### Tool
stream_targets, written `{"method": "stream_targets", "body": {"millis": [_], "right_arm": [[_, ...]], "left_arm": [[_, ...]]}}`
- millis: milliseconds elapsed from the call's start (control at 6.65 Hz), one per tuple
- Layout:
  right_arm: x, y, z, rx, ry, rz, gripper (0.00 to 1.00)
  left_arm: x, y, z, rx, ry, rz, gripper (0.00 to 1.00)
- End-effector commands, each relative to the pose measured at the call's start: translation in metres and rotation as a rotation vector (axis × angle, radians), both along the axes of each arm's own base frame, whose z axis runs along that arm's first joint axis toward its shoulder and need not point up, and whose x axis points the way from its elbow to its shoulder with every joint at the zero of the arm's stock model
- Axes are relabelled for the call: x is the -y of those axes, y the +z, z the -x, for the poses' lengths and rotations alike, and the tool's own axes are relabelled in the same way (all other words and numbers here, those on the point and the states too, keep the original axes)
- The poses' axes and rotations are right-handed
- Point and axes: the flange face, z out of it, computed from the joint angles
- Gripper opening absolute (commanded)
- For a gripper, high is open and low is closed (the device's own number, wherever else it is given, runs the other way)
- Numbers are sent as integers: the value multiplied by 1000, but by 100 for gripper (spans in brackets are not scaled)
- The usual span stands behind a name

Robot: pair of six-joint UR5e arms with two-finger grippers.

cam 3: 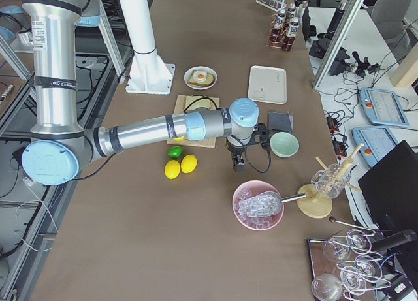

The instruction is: Make sandwich and place on tray

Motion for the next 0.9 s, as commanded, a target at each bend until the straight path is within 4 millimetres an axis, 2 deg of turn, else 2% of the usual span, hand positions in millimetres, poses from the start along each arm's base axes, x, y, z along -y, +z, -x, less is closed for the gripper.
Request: {"method": "stream_targets", "body": {"millis": [0,150,301,451,601,752], "right_arm": [[3,-66,51,-35,91,65,100],[-1,-97,90,-54,131,107,100],[-1,-128,123,-41,160,141,100],[-21,-157,157,-46,194,167,100],[-52,-185,193,-42,218,199,100],[-74,-199,223,2,241,194,100]], "left_arm": [[-3,-55,-92,-52,-90,124,98],[-13,-95,-149,-86,-119,200,98],[-18,-123,-189,-109,-146,245,98],[-30,-147,-217,-130,-161,261,98],[-39,-173,-246,-161,-168,289,98],[-49,-196,-278,-181,-186,305,98]]}}
